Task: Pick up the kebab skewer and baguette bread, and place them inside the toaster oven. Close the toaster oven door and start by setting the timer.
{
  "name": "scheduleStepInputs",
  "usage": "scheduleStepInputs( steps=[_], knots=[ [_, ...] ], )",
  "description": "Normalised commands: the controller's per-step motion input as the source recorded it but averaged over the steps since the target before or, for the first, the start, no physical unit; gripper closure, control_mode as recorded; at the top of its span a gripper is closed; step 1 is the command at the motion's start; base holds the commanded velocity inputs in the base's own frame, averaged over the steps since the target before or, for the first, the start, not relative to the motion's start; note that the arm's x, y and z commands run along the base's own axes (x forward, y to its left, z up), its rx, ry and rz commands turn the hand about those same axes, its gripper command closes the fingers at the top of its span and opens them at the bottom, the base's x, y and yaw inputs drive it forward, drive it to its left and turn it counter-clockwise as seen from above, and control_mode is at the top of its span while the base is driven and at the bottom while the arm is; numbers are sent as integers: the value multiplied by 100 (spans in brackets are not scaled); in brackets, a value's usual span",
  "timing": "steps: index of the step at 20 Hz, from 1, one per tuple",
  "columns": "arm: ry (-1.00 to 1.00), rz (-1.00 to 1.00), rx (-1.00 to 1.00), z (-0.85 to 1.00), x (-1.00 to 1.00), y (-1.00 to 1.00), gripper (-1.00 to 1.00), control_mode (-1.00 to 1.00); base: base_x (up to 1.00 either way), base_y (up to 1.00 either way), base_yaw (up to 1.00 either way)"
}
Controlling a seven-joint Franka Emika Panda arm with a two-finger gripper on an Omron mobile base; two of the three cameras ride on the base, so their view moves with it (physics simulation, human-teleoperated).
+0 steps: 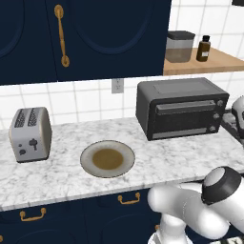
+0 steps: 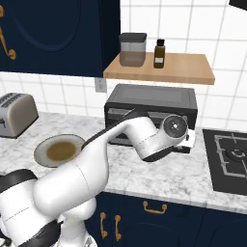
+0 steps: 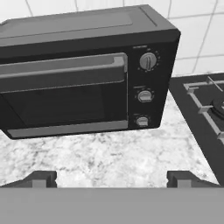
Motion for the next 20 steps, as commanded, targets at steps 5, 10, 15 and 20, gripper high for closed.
scheduleStepInputs(
  steps=[5, 10, 15, 20],
  knots=[
    [-14, 1, 8, 0, 44, -5, -100, -100, 0, 0, 0],
    [-5, 2, 6, 0, 40, -20, -100, -100, 0, 0, 0],
    [-5, 1, 1, 0, 41, -12, -100, -100, 0, 0, 0],
    [-5, 0, 0, 0, 43, 0, -100, -100, 0, 0, 0]
  ],
)
